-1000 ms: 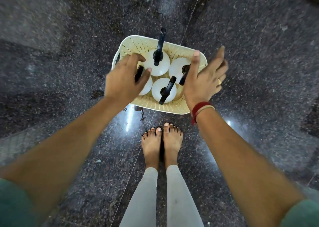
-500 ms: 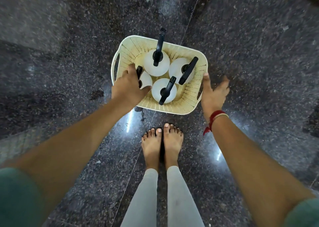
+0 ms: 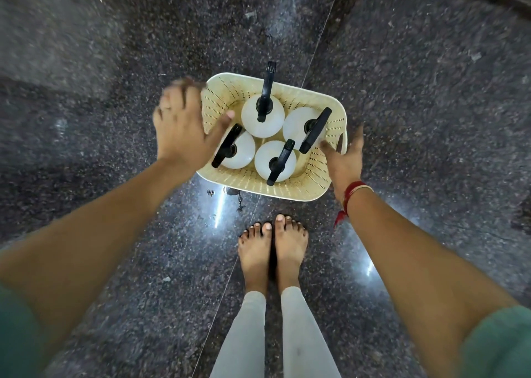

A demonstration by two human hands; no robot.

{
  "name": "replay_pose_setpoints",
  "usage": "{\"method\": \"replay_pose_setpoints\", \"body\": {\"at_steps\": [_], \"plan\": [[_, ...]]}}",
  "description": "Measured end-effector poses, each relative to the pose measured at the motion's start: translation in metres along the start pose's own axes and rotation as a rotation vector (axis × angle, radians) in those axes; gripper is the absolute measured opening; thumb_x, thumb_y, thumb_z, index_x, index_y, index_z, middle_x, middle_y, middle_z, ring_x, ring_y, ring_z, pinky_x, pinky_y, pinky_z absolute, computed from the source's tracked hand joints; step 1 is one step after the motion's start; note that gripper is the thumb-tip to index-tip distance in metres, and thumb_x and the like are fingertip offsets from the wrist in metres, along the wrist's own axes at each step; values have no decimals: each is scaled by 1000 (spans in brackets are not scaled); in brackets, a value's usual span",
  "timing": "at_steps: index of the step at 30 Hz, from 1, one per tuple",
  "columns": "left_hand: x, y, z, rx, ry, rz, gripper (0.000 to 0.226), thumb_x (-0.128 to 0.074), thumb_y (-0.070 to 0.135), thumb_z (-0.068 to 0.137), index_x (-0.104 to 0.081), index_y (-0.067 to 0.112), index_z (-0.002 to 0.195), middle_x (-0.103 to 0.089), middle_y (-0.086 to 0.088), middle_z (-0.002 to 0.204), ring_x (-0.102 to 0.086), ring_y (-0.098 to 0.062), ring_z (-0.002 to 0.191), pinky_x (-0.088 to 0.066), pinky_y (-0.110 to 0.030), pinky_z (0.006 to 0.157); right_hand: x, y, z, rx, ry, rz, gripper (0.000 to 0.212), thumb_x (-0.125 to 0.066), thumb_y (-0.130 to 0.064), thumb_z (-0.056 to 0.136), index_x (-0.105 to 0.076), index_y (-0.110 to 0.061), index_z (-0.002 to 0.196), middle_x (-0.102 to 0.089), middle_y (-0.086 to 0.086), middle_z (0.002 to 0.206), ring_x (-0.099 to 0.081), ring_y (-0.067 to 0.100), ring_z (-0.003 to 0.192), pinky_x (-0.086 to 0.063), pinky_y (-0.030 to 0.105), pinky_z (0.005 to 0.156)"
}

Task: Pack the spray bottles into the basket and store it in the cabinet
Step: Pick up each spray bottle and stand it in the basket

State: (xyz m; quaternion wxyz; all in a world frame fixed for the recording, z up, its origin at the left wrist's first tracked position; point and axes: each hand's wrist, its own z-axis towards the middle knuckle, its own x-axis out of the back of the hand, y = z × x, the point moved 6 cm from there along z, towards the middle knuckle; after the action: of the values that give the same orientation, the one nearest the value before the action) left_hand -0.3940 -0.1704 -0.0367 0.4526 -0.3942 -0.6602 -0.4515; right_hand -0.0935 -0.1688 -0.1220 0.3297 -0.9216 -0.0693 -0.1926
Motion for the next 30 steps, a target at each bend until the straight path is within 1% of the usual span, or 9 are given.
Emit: {"method": "replay_pose_setpoints", "body": {"at_steps": [3,6,8,10,13,15,17,26,30], "plan": [[-10,-27,12,258,1,-174,88,-47,71,78,-23,19,145,-14,-13,156,-8,-35,144,-11,-56,113,9,-24,-1,264,124,-263,105,-73,-45,75,-2,-30,151,0,9,161,-14,29,146,-17,53,114],[-42,-46,10,544,-228,-336,110,-63,69,69,-2,28,151,2,-9,160,3,-33,146,-9,-54,116,8,-25,3,253,86,-284,106,-74,-41,76,0,-30,151,2,9,161,-12,31,146,-17,53,114],[-61,-54,5,666,-372,-360,112,-69,62,71,3,30,151,-1,-10,160,-5,-36,145,-13,-52,116,1,-10,7,57,-41,-143,99,-73,-26,79,-6,-28,151,-17,11,159,-26,30,142,-26,48,114],[-72,-57,2,709,-420,-375,91,-68,45,81,-15,21,150,-32,-16,151,-35,-36,136,-33,-47,109,-4,2,9,-109,-116,-77,82,-65,-9,83,-21,-23,150,-48,14,142,-50,31,126,-43,50,103],[-71,-59,4,669,-321,-319,39,-60,27,90,-59,4,122,-64,-23,115,-61,-37,105,-50,-39,85,1,5,14,-140,-156,-277,43,-51,-2,85,-50,-15,126,-66,12,111,-66,31,99,-59,46,73],[-68,-59,4,619,-284,-304,30,-59,23,91,-66,3,113,-67,-24,105,-64,-37,97,-50,-38,80,0,5,15,-157,-235,-279,31,-50,-4,87,-55,-17,115,-67,10,102,-68,28,87,-58,37,53],[-66,-58,2,595,-281,-288,29,-58,22,92,-66,2,110,-68,-25,104,-64,-38,96,-48,-36,76,2,2,15,-145,-263,-278,28,-50,-5,88,-56,-20,111,-67,6,94,-67,23,77,-55,32,45],[-46,-25,15,402,-383,-247,28,-56,23,93,-66,2,109,-69,-22,99,-65,-35,91,-50,-36,73,40,6,-6,-135,-241,-214,25,-51,-1,89,-55,-20,106,-68,6,91,-67,22,78,-57,37,55],[-22,7,32,287,-407,-274,25,-56,22,93,-67,4,107,-70,-18,98,-65,-32,89,-51,-35,74,73,-10,-20,-137,-186,-166,28,-49,2,90,-54,-17,110,-68,5,86,-67,19,71,-55,32,48]]}}
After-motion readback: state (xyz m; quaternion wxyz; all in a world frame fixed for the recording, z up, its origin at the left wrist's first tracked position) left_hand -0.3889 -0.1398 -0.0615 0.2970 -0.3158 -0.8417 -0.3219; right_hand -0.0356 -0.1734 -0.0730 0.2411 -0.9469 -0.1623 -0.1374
